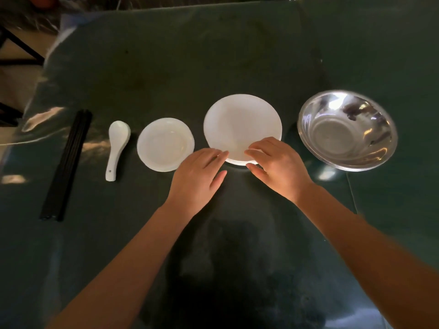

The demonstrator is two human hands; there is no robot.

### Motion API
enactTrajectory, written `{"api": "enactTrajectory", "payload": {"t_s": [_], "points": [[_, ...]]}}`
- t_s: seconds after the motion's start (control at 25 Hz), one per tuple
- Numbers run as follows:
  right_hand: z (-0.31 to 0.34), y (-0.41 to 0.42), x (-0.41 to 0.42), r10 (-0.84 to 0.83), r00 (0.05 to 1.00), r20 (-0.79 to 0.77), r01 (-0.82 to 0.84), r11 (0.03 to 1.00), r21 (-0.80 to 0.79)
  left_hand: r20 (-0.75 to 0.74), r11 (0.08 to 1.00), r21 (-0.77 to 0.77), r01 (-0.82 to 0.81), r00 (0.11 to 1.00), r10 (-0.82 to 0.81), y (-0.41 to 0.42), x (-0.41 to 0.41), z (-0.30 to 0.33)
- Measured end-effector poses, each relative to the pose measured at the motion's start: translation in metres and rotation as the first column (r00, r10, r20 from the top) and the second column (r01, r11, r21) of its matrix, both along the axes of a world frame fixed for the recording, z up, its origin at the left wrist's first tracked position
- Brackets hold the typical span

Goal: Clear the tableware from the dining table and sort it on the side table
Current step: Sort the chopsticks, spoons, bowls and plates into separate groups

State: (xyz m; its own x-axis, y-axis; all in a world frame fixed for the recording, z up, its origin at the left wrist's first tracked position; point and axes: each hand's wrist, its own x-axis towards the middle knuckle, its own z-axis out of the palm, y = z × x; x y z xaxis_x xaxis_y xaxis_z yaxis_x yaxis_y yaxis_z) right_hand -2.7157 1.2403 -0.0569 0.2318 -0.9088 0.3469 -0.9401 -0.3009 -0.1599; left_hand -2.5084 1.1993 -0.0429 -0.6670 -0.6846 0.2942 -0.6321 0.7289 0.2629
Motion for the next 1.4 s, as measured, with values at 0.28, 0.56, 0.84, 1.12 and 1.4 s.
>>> {"api": "enactTrajectory", "payload": {"t_s": [0.28, 0.56, 0.84, 1.12, 1.4], "points": [[0.034, -0.025, 0.094, -0.469, 0.595, 0.653, 0.222, 0.876, 0.428, -0.261, 0.562, 0.649, -0.512, 0.544, 0.797, -0.022, 0.088, 0.032], [0.021, -0.065, 0.146, -0.776, 0.184, 0.604, 0.087, 0.624, 0.776, 0.07, 0.043, 0.98, -0.195, 0.536, 0.841, -0.072, 0.102, 0.02], [0.022, -0.077, 0.153, -0.761, 0.284, 0.583, 0.225, 0.644, 0.731, -0.083, 0.208, 0.961, -0.184, 0.525, 0.847, -0.089, 0.108, 0.015], [0.033, -0.112, 0.152, -0.774, -0.026, 0.633, 0.168, 0.62, 0.766, -0.157, 0.256, 0.96, -0.117, 0.53, 0.833, -0.131, 0.1, 0.026], [0.028, -0.119, 0.154, -0.805, 0.049, 0.591, 0.227, 0.585, 0.778, -0.162, 0.249, 0.964, -0.098, 0.527, 0.834, -0.136, 0.101, 0.01]]}}
